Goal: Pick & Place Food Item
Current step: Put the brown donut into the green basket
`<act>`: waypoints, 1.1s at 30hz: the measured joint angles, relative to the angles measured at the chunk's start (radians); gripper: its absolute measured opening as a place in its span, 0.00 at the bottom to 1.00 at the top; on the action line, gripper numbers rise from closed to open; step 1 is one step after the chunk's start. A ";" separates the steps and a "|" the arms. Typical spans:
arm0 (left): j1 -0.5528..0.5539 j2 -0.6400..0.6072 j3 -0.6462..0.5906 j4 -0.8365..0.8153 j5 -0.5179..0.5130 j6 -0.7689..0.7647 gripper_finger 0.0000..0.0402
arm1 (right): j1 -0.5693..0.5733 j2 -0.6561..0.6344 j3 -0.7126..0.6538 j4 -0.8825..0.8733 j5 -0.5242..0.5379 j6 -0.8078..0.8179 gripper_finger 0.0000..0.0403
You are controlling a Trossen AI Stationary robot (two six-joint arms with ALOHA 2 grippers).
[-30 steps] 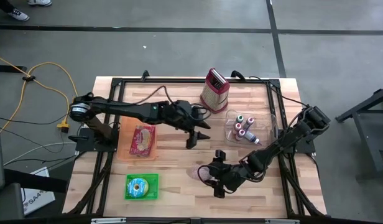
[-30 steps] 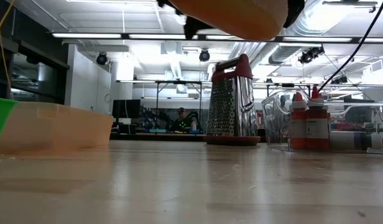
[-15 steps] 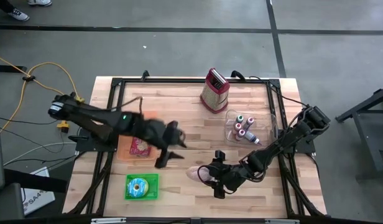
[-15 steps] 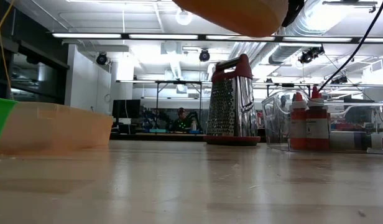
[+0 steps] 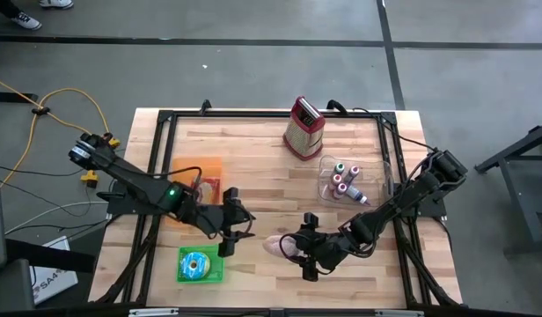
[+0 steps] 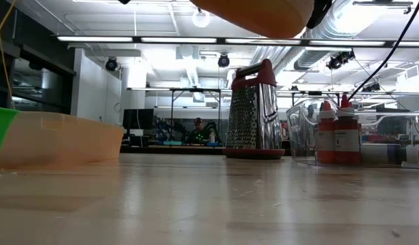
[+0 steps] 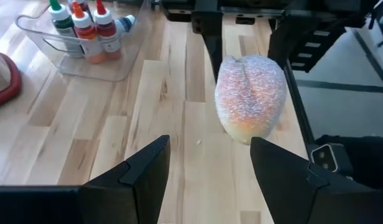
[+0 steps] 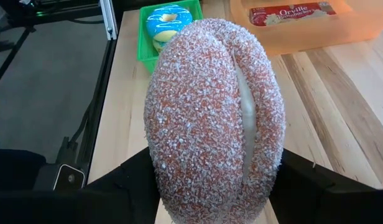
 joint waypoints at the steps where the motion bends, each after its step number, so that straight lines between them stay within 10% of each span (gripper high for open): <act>1: 0.000 0.000 0.000 0.002 0.001 -0.001 0.54 | 0.000 0.000 0.000 0.000 -0.001 0.000 0.57; 33: -0.018 0.093 0.001 0.111 0.058 -0.024 0.79 | -0.007 0.000 0.000 0.005 0.000 -0.002 0.57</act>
